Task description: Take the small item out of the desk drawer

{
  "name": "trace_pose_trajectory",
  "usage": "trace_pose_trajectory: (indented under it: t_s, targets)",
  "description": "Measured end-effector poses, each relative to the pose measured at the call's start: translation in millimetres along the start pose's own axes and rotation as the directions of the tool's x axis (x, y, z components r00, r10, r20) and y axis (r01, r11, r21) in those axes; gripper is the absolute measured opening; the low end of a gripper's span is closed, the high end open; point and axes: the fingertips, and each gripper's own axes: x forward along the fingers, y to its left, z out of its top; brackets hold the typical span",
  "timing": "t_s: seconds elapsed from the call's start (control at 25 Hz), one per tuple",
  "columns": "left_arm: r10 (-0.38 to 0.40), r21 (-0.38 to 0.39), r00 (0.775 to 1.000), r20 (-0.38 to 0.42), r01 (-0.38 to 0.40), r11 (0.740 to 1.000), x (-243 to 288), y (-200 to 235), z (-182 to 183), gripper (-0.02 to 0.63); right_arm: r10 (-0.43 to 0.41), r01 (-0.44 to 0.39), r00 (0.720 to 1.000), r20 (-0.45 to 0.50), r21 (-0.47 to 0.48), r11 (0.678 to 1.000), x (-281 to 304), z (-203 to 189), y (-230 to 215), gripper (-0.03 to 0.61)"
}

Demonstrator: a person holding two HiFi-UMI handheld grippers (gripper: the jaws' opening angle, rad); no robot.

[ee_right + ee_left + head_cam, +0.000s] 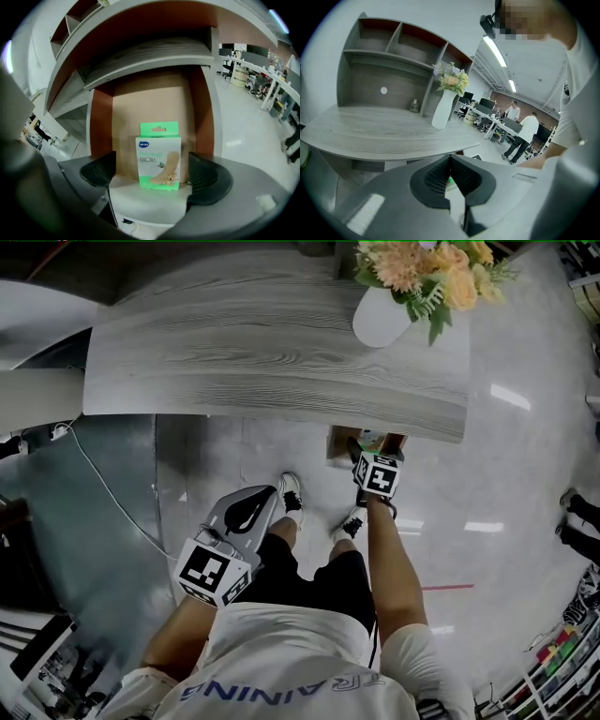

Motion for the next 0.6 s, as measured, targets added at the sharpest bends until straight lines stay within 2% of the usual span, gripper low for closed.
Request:
trace_pose_trajectory:
  t_s: [0.2,0.4,0.48,0.6]
  targets:
    - [0.012,-0.016,1.000,-0.008,-0.012,1.000,-2,9,-5,-0.002,-0.039,0.039,0.999,-0.016,0.007,0.999,15,1,-3,0.468]
    - [0.018,-0.018,1.000,-0.005,-0.019,1.000,-5,12,-5,-0.002,-0.082,0.083,0.996,-0.025,0.029,0.996,18,0,-7,0.400]
    - [0.019,-0.019,1.000,-0.001,-0.019,1.000,-6,11,-4,-0.002,-0.107,0.107,0.994,-0.027,0.028,0.994,17,0,-11,0.346]
    - [0.018,-0.012,1.000,-0.006,-0.018,1.000,-6,8,-6,-0.002,-0.110,0.110,0.993,-0.034,0.012,0.994,15,1,-11,0.341]
